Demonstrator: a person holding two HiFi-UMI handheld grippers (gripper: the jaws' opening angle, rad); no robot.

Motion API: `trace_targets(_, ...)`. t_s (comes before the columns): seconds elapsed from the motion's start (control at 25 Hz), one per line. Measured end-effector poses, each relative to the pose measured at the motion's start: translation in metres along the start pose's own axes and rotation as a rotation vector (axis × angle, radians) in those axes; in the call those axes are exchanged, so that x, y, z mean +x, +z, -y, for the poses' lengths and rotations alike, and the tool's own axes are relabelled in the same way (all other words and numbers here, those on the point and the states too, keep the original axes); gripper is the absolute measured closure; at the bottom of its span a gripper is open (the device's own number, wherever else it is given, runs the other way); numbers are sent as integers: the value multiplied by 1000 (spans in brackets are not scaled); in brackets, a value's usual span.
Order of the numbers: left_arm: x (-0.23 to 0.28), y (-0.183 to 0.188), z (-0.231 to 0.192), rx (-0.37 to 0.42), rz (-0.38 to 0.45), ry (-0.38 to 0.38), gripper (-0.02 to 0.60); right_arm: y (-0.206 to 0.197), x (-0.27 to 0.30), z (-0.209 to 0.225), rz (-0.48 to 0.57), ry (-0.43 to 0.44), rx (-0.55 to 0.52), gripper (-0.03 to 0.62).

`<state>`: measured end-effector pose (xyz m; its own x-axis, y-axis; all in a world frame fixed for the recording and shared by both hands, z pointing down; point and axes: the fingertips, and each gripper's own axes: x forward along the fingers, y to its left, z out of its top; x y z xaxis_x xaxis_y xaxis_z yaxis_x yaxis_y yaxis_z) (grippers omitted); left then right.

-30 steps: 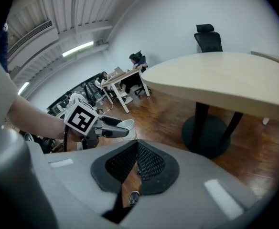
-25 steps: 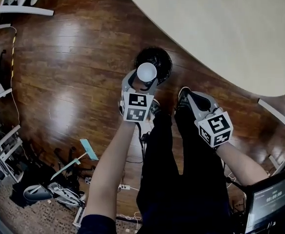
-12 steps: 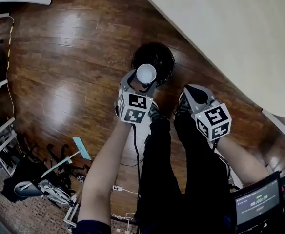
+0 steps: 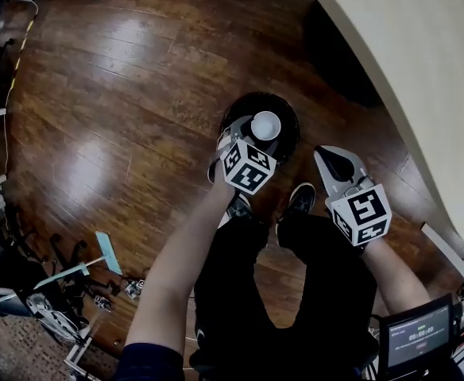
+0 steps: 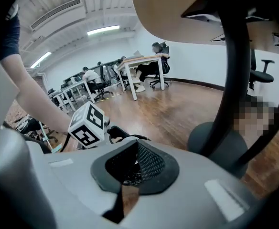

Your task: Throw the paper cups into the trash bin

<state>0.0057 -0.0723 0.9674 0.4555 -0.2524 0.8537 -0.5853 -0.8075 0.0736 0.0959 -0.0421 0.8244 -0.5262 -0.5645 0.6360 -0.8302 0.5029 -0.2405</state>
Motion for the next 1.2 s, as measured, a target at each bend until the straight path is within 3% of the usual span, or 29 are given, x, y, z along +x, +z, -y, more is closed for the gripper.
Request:
trace_targets(0.28,81,-41,0,97,-149,-78,250,20,7,-16,48,99,-51,583)
trace_targets(0.56,136,-61,-3,162,-195,-71,250,23,12,-26,59,154,-117,583)
trace_targets(0.76,159,-66,-13,94,-190,-81,250,33,18,-17,100,135,-112,583)
trace_targets(0.96,176,-83,-11,154,-266,-88,250,39,16,-8,124,112,-91,583)
trace_targets(1.2,179,-98,-1,148,-337,-120,224,50,15,-14,147,138,-53,583)
